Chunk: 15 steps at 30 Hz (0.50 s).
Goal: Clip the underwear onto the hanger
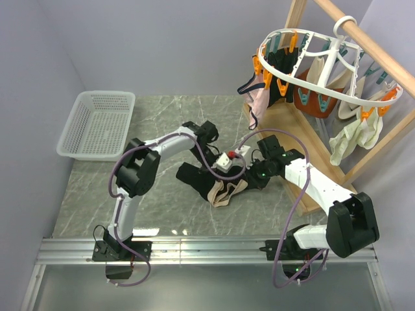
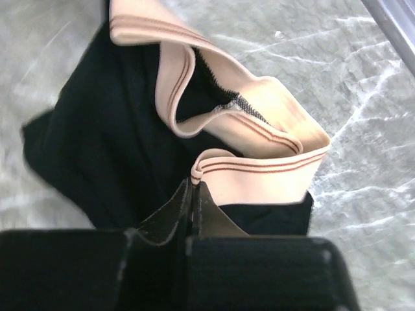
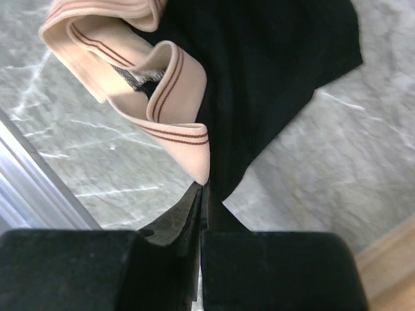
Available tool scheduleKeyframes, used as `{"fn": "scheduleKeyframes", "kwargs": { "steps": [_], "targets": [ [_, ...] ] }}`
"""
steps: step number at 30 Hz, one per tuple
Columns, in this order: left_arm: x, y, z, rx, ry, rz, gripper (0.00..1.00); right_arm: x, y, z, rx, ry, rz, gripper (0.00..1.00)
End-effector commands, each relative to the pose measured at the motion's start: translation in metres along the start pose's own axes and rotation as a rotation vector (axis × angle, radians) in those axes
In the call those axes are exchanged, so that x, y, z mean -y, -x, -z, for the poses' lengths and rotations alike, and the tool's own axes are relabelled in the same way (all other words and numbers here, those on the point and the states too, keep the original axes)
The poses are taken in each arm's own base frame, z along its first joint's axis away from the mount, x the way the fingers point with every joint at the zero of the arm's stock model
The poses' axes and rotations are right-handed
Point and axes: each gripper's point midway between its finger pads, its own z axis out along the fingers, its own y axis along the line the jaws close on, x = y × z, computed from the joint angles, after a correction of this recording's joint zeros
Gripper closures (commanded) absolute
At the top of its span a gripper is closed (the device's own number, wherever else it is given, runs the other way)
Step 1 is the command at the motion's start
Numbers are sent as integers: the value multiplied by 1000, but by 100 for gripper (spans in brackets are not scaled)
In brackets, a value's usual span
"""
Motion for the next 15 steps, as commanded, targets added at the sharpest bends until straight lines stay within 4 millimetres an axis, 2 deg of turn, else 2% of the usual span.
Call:
{"fn": "scheduleKeyframes", "kwargs": {
  "steps": [1,2,3,4,5,6,8,9,12,15],
  "targets": [
    [-16,31,58,87,166,108,100,9,17,12,69,-45,14,100],
    [-22,40,77,106,233,107,100,10,19,16,83,-56,11,100],
    [-28,34,104,133,303,160,100,14,24,20,104,-71,15,100],
    [-28,36,119,163,344,262,100,15,28,24,118,-81,19,100],
    [-28,44,140,182,405,262,100,18,38,31,148,-99,24,100],
    [-30,36,165,195,477,300,100,21,43,36,169,-114,20,100],
    [-18,44,195,253,564,407,100,24,57,48,228,-139,11,100],
    [-21,41,219,288,644,452,100,25,64,54,255,-152,11,100],
    [-2,48,253,329,779,500,100,26,78,70,328,-191,10,100],
    [23,58,264,346,857,536,100,20,85,86,382,-209,19,100]
  ]
}}
